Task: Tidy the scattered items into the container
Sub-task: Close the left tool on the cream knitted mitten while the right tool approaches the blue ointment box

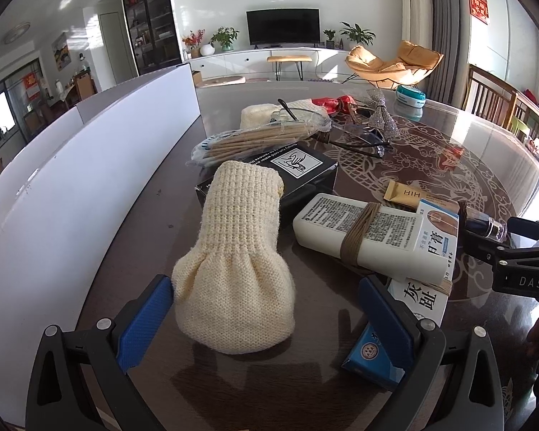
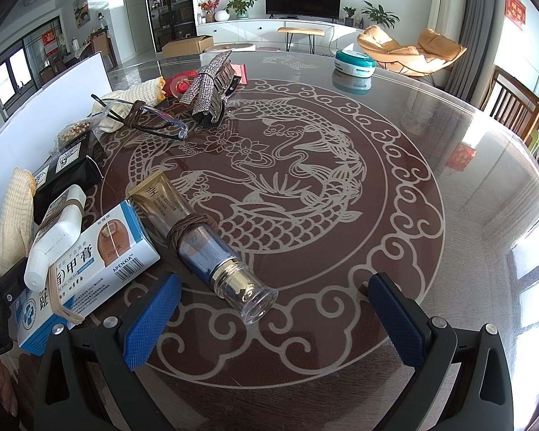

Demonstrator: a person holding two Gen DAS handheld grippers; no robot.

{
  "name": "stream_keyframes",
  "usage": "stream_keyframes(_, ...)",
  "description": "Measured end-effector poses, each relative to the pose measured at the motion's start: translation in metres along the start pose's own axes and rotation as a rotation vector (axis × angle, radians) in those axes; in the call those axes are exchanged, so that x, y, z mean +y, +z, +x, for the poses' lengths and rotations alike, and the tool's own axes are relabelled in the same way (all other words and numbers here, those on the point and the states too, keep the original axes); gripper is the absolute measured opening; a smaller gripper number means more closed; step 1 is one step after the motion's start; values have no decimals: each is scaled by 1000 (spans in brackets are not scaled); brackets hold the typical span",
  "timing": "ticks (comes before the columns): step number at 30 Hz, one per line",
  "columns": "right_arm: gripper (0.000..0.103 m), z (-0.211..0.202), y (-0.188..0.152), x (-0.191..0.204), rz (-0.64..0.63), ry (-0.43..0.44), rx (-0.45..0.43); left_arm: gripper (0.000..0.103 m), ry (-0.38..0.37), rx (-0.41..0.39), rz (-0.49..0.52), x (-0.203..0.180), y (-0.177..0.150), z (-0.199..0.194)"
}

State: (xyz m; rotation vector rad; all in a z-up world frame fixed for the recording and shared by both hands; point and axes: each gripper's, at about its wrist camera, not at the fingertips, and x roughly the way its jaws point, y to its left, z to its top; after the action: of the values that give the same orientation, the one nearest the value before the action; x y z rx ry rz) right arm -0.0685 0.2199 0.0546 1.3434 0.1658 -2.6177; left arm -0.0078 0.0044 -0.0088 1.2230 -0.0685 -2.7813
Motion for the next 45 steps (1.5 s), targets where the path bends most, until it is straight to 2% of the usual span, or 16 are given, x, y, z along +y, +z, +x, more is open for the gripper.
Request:
stream_keyframes(9,103,-8,-10,4,-2,5,-2,103,-1,-4,0,2,0,-2)
stream_keyframes(17,103,-37,-23,4,10,161,-122,103,-47,27,-118,30,-9,-3)
stream_keyframes(23,103,-40,-30,28,-87,248,-103,103,22,32,-58,33,-18,-8)
stream_keyframes(29,103,-34,-33,32,-68,163,-60,103,29,63,-18,33,-20,-4)
stream_keyframes(37,103,-29,-33,29,-66,137,-33,103,37,108,71,15,-11,11)
stream_keyframes(45,103,-25,-32,26,-51,134,-19,103,-31,153,-4,20,10,35)
